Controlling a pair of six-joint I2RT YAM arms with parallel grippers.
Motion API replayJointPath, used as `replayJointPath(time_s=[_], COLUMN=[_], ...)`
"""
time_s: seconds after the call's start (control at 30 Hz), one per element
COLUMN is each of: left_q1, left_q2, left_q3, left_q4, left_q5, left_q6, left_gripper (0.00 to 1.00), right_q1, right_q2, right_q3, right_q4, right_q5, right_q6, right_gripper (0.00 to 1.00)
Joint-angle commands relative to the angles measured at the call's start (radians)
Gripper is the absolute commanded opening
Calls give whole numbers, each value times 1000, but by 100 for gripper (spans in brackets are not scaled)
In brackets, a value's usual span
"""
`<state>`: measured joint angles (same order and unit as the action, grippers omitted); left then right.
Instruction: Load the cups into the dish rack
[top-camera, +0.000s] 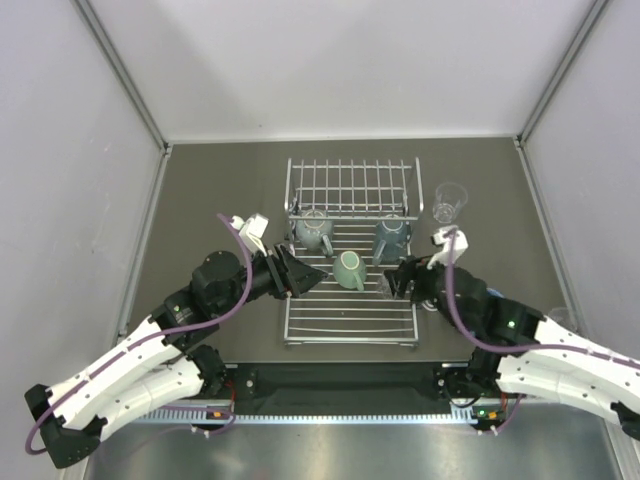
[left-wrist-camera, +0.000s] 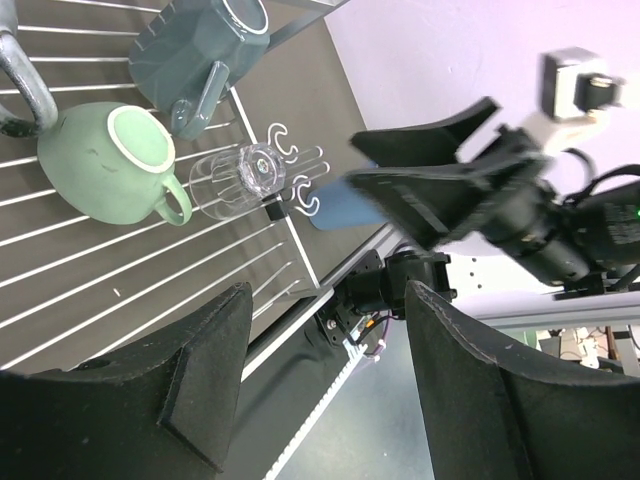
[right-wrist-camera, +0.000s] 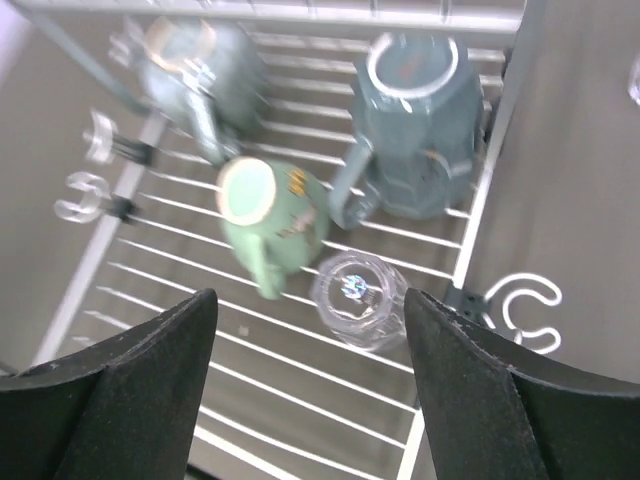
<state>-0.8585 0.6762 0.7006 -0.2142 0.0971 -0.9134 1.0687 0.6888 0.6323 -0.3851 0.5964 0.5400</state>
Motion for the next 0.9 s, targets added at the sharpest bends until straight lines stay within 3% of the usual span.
replayJointPath(time_s=[0.0, 0.23, 0.37, 0.5, 0.63, 0.87], left_q1=[-2, -2, -2, -2, -2, -4], left_q2=[-15, -20, -23, -33, -43, -41], left_q3=[20, 19, 23, 27, 30, 33], left_q4=[27, 27, 21, 0, -10, -19], left_q5=[13, 16, 18, 12, 6, 4], left_q6=[-1, -10, -10, -8, -5, -1], left_gripper=[67, 66, 66, 66, 66, 66], right_q1=[10, 8, -9, -106, -301, -740], right_q2=[-129, -187, -108, -29, 55, 248], right_q3=[-19, 50, 124, 196, 271, 314], right_q4=[132, 77, -6, -87, -152, -124], right_q5=[-40, 137, 322, 388, 315, -73], right_q6=[-77, -72, -38, 1, 40, -14], right_gripper=[74, 76, 79, 80, 80, 78])
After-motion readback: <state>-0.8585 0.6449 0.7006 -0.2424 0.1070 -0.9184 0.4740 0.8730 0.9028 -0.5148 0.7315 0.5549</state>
